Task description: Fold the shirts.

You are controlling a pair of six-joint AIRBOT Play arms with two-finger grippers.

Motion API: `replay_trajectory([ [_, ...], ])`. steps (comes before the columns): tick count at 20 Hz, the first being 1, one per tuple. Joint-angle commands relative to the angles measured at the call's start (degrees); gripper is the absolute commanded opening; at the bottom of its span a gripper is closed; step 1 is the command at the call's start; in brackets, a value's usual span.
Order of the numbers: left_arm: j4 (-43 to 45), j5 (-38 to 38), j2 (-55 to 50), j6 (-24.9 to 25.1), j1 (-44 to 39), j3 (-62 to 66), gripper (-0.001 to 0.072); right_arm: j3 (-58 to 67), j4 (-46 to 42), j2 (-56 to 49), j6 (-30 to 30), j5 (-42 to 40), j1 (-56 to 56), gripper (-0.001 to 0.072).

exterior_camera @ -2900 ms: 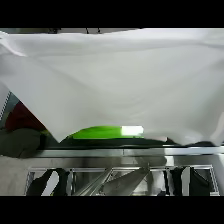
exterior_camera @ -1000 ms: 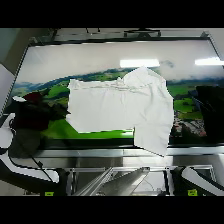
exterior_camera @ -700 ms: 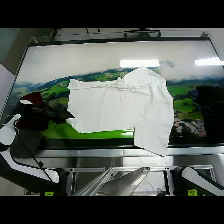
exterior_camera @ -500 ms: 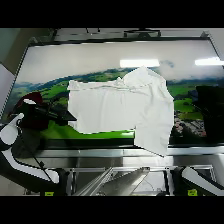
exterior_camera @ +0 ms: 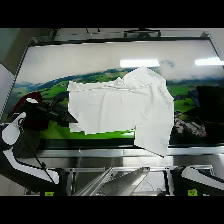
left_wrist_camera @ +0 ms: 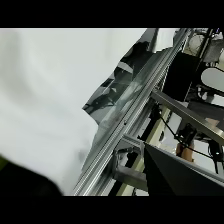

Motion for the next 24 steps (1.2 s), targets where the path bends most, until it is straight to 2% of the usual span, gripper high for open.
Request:
replay_trajectory([
  [1,-0.39,-0.28,0.02,-0.39,2.05,-0.26,0.0478,-0.2,-1.03,-3.06,-0.07,-0.02,1.77,0.0461],
  [6,0.59,3.82,0.0,0.98,2.56,-5.88,0.0469,-0.24,-1.31,-7.5,1.66,-3.1,4.55,0.046],
  [8,1.62,5.33,0.0,0.96,3.58,-6.88,0.0273,-0.26,-1.31,-8.55,1.73,-3.91,4.55,0.046],
  [10,0.81,5.81,0.02,0.96,4.28,-6.97,0.0262,-0.42,-1.14,-9.77,1.88,-4.09,4.9,0.0459],
  [11,0.09,6.49,0.0,0.98,4.35,-7.02,0.0213,-0.98,-1.14,-10.16,1.88,-5.03,5.6,0.046],
  [12,-0.52,7.13,0.02,1.36,4.22,-7.08,0.0015,-1.79,-1.09,-10.32,1.88,-6.78,6.58,0.0459],
  [15,-3.85,7.32,0.02,2.97,2.73,-6.99,0.0018,-2.32,-0.44,-10.69,1.92,-10.08,10.05,0.0458],
  [20,-4.35,7.67,0.02,3.28,3.72,-7.02,0.0018,-2.32,-0.22,-11.28,1.68,-6.62,13.22,0.0452],
  [22,-4.37,7.85,0.02,3.37,4.81,-7.02,0.0018,-2.32,-0.33,-11.28,0.79,-4.83,12.79,0.034],
  [24,-4.39,7.8,0.02,3.37,6.14,-7.02,0.0018,-2.32,-1.25,-11.28,0.83,-4.57,12.7,0.0341],
])
